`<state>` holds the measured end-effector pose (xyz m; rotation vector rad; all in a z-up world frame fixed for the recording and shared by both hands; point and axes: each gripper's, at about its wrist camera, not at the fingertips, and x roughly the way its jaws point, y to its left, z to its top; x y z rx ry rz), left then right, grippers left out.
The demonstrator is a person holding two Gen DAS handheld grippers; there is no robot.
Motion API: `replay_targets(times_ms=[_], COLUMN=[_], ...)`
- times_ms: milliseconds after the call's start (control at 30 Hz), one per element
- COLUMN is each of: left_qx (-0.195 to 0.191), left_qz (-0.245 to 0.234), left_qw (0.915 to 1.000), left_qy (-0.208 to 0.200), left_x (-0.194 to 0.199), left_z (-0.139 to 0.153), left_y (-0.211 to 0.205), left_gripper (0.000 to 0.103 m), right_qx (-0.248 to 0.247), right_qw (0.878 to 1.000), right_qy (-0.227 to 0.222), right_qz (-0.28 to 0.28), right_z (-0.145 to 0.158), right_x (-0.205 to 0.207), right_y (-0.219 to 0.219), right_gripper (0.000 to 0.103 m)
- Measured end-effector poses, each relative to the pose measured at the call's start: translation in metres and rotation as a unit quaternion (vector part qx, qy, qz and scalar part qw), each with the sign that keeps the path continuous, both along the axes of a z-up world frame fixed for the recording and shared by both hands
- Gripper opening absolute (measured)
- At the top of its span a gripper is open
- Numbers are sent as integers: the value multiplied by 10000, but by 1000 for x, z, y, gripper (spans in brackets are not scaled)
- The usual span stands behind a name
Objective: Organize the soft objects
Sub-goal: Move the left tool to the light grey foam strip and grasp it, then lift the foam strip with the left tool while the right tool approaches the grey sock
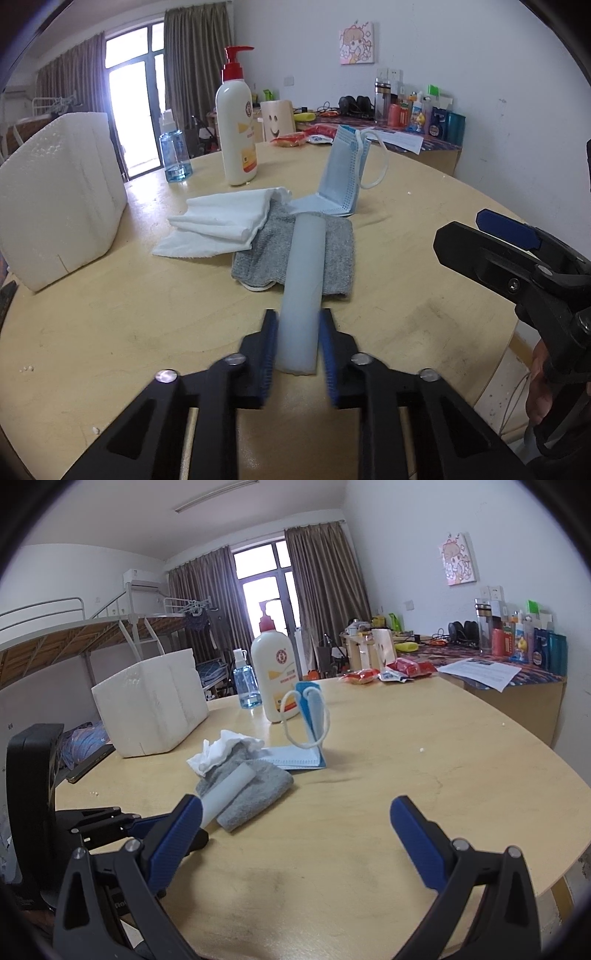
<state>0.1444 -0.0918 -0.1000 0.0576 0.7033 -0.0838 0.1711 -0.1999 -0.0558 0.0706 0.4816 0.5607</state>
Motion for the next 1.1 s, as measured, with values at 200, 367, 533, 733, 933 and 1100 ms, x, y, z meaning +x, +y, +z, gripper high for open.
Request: replay_targets(times_ms=[200,367,533,733,933,1100], left_qx=[-1,93,21,-2,-24,-72], left_qz=[-16,-21,27,163,392,585], left_qw=[10000,9993,9985,9972,9956,9941], left_qy=[-85,-361,-555,-736,-849,-907], left_x=[-3,-12,-19,-30,-39,-45], left_z=[2,10,20,31,35,38], left_y=[2,5,17,30,48,60], left_gripper=[18,18,18,18,18,18], right_qx=[-16,-53,-99,-180,-246,-316], right_qw=[10000,10000,9998,9995,9988,9980], right_qy=[12,-30,-48,-15,214,278], right_qz=[17,77,154,242,365,469], right_z=[1,5,7,8,3,3], right_x=[1,1,2,5,13,14], right_y=[2,8,16,29,43,53], right_gripper=[103,103,103,103,103,103])
